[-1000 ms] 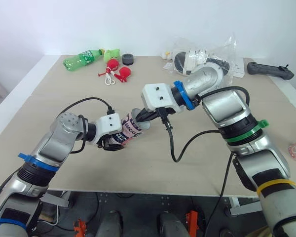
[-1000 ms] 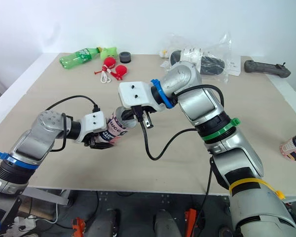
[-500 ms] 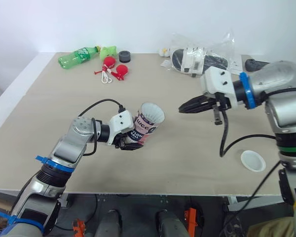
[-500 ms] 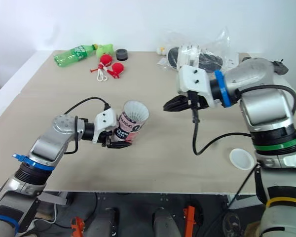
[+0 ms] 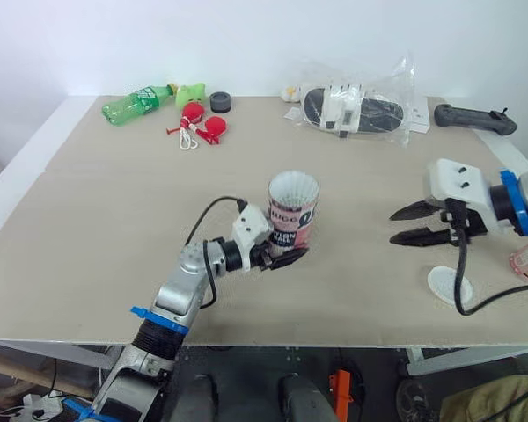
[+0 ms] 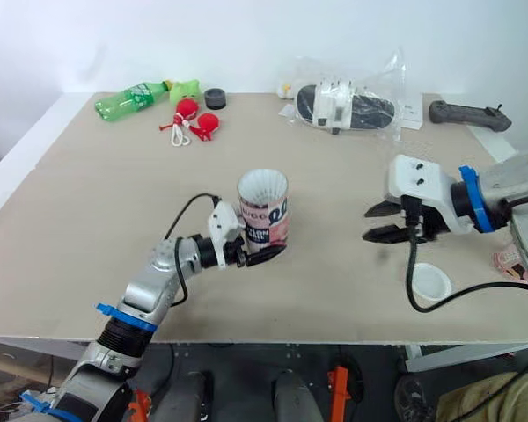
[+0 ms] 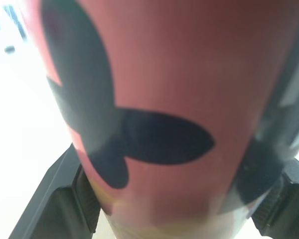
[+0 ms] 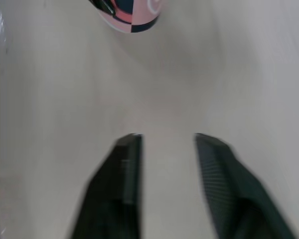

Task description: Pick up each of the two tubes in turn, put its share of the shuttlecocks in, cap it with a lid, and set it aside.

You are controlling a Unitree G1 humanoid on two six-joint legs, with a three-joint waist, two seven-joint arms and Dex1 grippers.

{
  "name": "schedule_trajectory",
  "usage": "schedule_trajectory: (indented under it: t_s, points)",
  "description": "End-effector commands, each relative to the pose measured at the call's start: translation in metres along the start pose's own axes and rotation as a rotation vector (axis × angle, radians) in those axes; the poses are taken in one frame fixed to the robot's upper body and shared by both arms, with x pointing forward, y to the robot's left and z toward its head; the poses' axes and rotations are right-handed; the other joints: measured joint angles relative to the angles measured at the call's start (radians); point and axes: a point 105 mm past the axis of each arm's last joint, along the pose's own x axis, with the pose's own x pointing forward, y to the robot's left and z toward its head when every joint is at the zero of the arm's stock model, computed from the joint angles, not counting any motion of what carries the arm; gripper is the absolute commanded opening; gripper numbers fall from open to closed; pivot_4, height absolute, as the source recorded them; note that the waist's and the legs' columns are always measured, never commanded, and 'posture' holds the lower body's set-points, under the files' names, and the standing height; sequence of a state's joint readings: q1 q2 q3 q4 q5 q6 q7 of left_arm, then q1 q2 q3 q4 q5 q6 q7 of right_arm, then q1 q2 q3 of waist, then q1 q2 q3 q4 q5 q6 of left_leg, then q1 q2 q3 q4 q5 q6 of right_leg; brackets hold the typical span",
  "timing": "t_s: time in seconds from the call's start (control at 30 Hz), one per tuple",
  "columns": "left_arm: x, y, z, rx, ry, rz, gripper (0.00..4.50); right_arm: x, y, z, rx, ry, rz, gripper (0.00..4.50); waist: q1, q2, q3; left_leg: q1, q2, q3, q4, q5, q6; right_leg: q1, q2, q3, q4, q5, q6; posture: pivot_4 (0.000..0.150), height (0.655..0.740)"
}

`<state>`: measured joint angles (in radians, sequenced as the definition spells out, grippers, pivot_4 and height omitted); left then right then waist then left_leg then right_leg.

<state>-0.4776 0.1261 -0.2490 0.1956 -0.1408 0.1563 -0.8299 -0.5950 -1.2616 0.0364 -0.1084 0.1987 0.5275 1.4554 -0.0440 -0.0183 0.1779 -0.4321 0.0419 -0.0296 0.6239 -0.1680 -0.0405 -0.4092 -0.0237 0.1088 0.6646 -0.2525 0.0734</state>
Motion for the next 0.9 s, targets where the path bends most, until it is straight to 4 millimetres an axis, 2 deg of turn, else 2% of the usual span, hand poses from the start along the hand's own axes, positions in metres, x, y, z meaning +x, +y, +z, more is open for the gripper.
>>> schedule_trajectory:
  t_s: [0.03,0.1,0.13,0.47,0.57,0.7,0.77,0.83,0.87,0.9]
  points:
    - [0.002,-0.001,-0.018,-0.003,0.051,0.004,3.26,-0.019,-0.007,-0.003,-0.014,0.032,-0.066,3.65,-0.002,0.0,0.0,0.001,0.0,0.001,0.001,0.0,0.0,0.001,0.0,0.001,0.0,0.0,0.0,0.15,0.74]
    - [0.001,-0.006,-0.032,0.024,0.094,-0.023,3.26,-0.022,-0.007,-0.007,-0.006,0.048,-0.067,4.4,-0.002,0.0,0.0,0.003,0.0,0.001,0.002,0.0,0.0,0.003,-0.001,0.001,0.0,-0.001,-0.003,0.15,0.74]
    - [0.001,-0.007,-0.035,0.02,0.102,-0.028,3.26,-0.024,-0.008,-0.009,-0.001,0.059,-0.071,4.46,-0.002,0.0,0.0,0.004,0.0,0.002,0.002,0.0,0.0,0.004,-0.001,0.002,0.0,-0.001,-0.003,0.15,0.74]
    - [0.005,-0.005,-0.023,0.01,0.005,-0.007,3.26,-0.023,-0.011,-0.041,0.041,0.172,-0.071,4.46,-0.001,0.001,-0.001,0.005,-0.001,0.002,0.003,0.0,-0.001,0.005,-0.001,0.002,0.0,0.0,-0.003,0.15,0.74]
    - [0.005,-0.003,-0.014,-0.007,-0.023,0.0,3.26,-0.021,-0.011,-0.022,0.037,0.077,-0.054,4.46,-0.001,0.002,-0.002,0.004,-0.001,0.002,0.003,0.0,-0.001,0.004,-0.001,0.003,0.0,0.001,0.0,0.15,0.74]
    - [0.005,-0.003,-0.019,0.004,0.003,-0.007,3.26,-0.021,-0.012,0.003,-0.014,-0.011,-0.046,4.46,-0.002,0.003,-0.002,0.004,0.0,0.002,0.003,0.0,-0.001,0.004,0.0,0.003,0.0,0.002,0.001,0.15,0.74]
    - [0.005,-0.003,-0.021,0.009,0.016,-0.011,3.26,-0.022,-0.013,0.028,-0.048,-0.109,-0.033,4.46,-0.002,0.002,-0.002,0.004,0.0,0.002,0.003,0.0,-0.001,0.004,0.0,0.003,0.0,0.002,0.001,0.15,0.74]
    - [0.004,0.001,-0.022,0.033,0.05,-0.004,3.26,-0.025,-0.01,0.064,-0.084,-0.264,-0.002,4.46,-0.004,0.002,-0.002,0.004,0.0,0.002,0.003,0.0,-0.001,0.004,0.0,0.003,0.0,0.002,0.0,0.15,0.74]
    - [0.003,0.003,-0.023,0.056,0.076,0.001,3.26,-0.026,-0.008,0.074,-0.096,-0.306,0.012,4.07,-0.004,0.002,-0.002,0.004,0.0,0.002,0.003,0.0,-0.001,0.004,0.0,0.003,0.0,0.002,0.001,0.15,0.74]
    - [0.001,0.006,-0.022,0.091,0.099,0.0,3.26,-0.026,-0.006,0.081,-0.11,-0.331,0.019,3.9,-0.002,0.001,-0.001,0.004,0.0,0.001,0.002,0.0,-0.001,0.004,0.0,0.002,0.0,0.002,0.001,0.15,0.74]
